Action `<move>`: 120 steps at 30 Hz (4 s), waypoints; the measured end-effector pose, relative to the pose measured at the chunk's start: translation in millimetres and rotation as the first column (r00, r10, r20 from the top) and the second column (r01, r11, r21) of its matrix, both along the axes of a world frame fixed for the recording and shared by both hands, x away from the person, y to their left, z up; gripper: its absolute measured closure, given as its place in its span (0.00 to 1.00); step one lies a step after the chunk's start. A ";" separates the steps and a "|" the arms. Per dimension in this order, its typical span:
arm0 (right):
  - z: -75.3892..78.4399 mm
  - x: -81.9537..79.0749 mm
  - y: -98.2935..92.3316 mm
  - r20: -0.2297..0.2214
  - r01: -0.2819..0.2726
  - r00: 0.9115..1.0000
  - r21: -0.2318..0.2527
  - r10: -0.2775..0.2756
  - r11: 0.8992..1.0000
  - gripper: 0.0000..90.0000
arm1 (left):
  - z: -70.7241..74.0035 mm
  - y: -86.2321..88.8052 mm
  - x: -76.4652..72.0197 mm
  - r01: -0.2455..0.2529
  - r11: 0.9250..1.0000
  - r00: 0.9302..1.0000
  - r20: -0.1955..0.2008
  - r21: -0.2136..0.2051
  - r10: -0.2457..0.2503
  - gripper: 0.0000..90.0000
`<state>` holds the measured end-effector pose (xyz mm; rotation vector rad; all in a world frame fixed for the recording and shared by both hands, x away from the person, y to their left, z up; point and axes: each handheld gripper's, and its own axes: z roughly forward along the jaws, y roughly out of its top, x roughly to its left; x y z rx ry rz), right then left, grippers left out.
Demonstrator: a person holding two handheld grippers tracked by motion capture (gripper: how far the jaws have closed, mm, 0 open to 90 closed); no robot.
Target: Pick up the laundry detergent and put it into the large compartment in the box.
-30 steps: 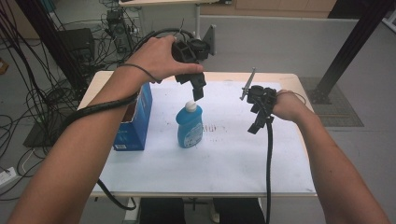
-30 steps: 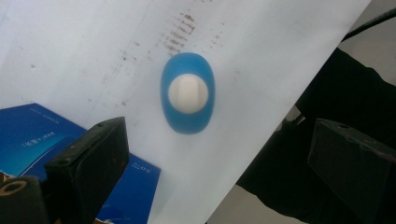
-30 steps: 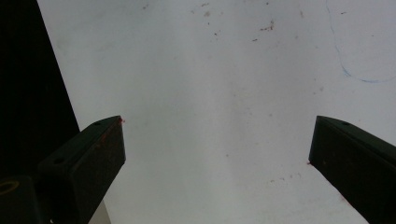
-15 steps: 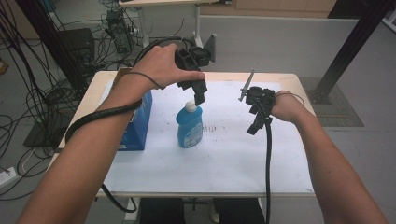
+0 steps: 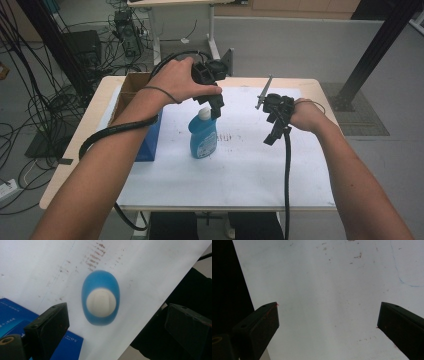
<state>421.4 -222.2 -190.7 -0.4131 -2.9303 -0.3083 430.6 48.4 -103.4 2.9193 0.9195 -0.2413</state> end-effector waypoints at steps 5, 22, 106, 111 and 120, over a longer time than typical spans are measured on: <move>-1.1 0.4 -0.8 -0.004 0.001 1.000 0.002 -0.001 1.000 0.04 | -9.7 1.5 0.7 -0.010 1.000 1.000 0.002 -0.003 0.010 0.06; -6.7 -1.0 0.7 0.002 0.003 1.000 0.011 -0.003 1.000 0.04 | -44.1 4.1 1.6 -0.029 0.999 0.999 0.018 0.019 0.029 0.06; -6.4 -3.7 -0.1 0.028 -0.001 1.000 0.011 0.001 1.000 0.04 | -69.0 -1.9 -1.9 -0.031 1.000 0.999 0.008 0.005 0.031 0.06; -5.5 -4.2 -0.6 0.031 -0.002 1.000 0.010 0.002 1.000 0.04 | -67.9 -1.4 -2.0 -0.031 1.000 0.999 0.007 0.004 0.031 0.06; -3.5 -5.4 1.3 0.036 -0.005 0.999 0.007 0.004 1.000 0.04 | -67.6 -0.2 -3.9 -0.030 1.000 1.000 0.008 0.003 0.030 0.06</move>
